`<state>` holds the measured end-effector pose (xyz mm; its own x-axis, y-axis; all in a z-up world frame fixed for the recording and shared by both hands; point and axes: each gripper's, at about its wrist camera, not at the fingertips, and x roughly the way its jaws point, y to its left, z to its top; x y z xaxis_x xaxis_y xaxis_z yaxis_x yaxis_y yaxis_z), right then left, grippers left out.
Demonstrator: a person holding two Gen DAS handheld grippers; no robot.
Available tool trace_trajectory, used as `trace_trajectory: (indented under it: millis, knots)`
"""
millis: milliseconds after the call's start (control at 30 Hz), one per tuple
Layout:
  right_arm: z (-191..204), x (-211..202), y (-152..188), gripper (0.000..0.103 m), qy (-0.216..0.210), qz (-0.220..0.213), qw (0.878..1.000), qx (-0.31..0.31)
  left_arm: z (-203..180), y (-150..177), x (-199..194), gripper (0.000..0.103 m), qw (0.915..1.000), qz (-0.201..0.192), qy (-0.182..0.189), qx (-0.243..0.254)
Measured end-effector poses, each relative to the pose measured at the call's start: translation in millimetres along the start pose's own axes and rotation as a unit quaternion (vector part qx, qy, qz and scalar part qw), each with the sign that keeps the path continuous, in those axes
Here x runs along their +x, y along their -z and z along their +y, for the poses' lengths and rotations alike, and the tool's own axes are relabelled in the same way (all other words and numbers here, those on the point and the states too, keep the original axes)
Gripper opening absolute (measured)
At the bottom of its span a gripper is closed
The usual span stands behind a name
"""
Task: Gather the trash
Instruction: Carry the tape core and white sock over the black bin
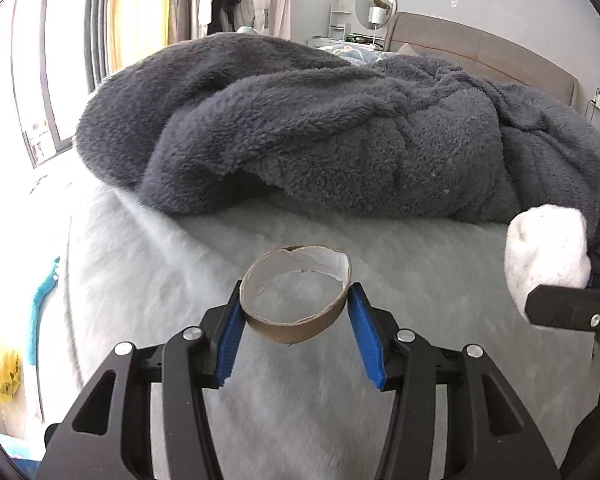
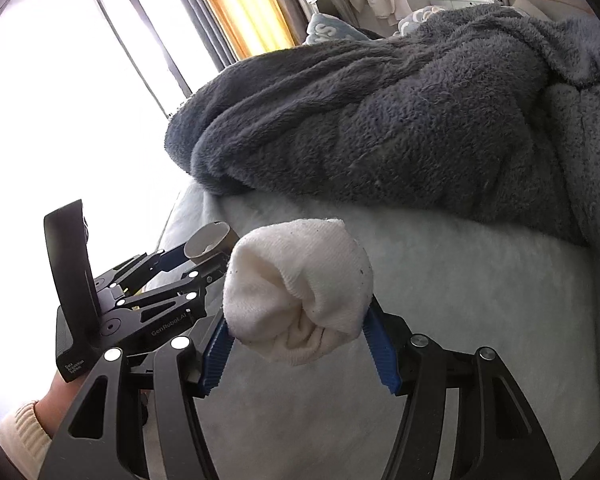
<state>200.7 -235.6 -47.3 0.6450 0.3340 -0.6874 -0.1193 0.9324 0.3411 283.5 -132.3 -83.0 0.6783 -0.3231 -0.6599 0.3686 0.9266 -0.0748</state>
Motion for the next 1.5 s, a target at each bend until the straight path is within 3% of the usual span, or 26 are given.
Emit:
trace_trajectory:
  millis: [567,1167,1500]
  knots:
    - [60,-21,11,0.061,-0.033,-0.021,0.999,-0.012,59,43,-51,0.053,0.9970,0.027,-0.058,-0.045]
    - [150,16,10,0.061,-0.078,-0.004,0.995,-0.059,132,71,-94,0.053,0.9905,0.022,-0.094,-0.098]
    - [202,36,19,0.061,-0.099,0.012,0.991,-0.088,178,92,-111,0.053,0.9826,0.042,-0.126,-0.129]
